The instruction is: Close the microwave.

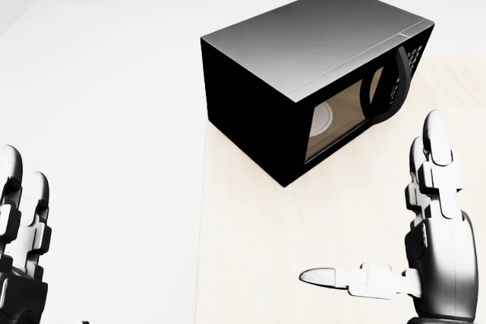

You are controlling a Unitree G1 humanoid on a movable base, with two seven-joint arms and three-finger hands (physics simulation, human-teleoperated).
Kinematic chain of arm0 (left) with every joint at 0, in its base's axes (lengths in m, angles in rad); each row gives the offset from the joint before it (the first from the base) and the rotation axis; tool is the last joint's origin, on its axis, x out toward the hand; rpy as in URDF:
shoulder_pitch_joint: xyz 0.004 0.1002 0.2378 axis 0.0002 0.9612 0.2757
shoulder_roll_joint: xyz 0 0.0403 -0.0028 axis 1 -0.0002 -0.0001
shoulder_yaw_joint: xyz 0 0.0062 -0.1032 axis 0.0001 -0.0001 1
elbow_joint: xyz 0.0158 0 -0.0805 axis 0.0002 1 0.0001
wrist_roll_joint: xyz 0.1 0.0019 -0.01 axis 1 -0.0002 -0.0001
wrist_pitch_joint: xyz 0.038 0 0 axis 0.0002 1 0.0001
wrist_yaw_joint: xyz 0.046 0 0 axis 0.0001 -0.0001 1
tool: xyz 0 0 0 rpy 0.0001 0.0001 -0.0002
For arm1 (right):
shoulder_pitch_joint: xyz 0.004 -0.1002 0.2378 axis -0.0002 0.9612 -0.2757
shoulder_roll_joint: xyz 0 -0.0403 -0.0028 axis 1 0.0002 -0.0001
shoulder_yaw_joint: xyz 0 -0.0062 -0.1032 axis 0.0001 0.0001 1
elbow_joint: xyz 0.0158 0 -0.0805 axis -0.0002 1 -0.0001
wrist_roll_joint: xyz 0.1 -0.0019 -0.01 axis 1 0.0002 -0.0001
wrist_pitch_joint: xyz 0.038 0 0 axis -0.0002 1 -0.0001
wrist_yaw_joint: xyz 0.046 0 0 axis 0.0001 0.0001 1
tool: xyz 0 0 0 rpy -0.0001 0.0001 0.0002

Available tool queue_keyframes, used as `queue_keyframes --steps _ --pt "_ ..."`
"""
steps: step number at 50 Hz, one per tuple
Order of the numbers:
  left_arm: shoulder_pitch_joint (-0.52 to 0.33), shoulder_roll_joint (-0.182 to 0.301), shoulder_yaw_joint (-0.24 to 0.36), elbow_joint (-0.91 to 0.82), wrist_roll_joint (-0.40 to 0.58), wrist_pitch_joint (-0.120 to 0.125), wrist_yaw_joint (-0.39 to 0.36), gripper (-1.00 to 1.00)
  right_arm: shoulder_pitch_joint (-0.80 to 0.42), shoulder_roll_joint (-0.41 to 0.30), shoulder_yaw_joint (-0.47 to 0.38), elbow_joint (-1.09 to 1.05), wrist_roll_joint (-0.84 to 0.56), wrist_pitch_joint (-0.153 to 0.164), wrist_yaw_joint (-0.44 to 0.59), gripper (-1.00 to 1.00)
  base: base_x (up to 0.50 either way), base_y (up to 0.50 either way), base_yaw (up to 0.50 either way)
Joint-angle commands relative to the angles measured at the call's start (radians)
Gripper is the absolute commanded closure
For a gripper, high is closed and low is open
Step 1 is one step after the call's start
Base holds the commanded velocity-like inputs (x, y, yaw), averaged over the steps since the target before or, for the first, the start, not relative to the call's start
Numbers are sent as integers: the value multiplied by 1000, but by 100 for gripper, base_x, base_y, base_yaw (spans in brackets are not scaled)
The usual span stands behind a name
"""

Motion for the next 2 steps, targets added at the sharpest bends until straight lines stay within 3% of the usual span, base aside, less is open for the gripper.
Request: queue_keyframes --steps 1,2 --pt "2 1 -4 -2 2 0 3 -100 60 6 5 -45 3 -15 14 -100 0 0 0" --pt "2 2 -4 -2 2 1 3 -100 58 6 5 -42 2 -14 13 -100 0 0 0"
